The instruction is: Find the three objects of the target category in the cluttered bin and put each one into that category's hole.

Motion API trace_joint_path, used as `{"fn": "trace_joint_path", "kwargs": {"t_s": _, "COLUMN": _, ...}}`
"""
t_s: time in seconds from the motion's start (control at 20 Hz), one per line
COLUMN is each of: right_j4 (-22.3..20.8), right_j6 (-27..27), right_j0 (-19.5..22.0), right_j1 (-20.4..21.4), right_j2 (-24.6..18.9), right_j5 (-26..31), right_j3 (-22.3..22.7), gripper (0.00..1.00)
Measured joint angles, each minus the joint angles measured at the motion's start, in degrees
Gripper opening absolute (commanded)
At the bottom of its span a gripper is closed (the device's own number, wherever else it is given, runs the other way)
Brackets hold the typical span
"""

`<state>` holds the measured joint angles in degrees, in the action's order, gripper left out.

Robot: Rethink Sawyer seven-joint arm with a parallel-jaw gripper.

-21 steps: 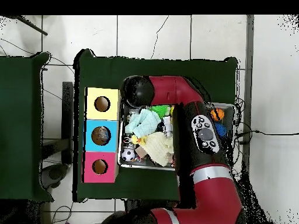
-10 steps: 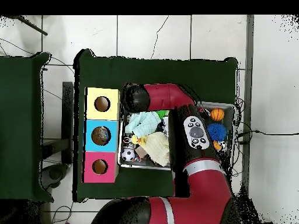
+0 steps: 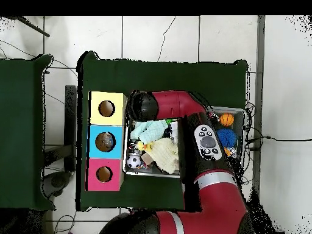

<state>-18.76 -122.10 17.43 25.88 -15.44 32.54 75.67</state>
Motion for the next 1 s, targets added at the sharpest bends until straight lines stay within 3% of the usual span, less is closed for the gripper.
{"fn": "trace_joint_path", "kwargs": {"t_s": 0.45, "right_j4": 0.5, "right_j6": 0.0, "right_j0": 1.3, "right_j1": 4.2, "right_j2": 0.0, "right_j5": 2.6, "right_j3": 1.5, "gripper": 1.0}}
{"fn": "trace_joint_path", "kwargs": {"t_s": 1.0, "right_j4": 0.3, "right_j6": 0.0, "right_j0": 1.5, "right_j1": 3.5, "right_j2": 0.0, "right_j5": 2.6, "right_j3": 2.9, "gripper": 1.0}}
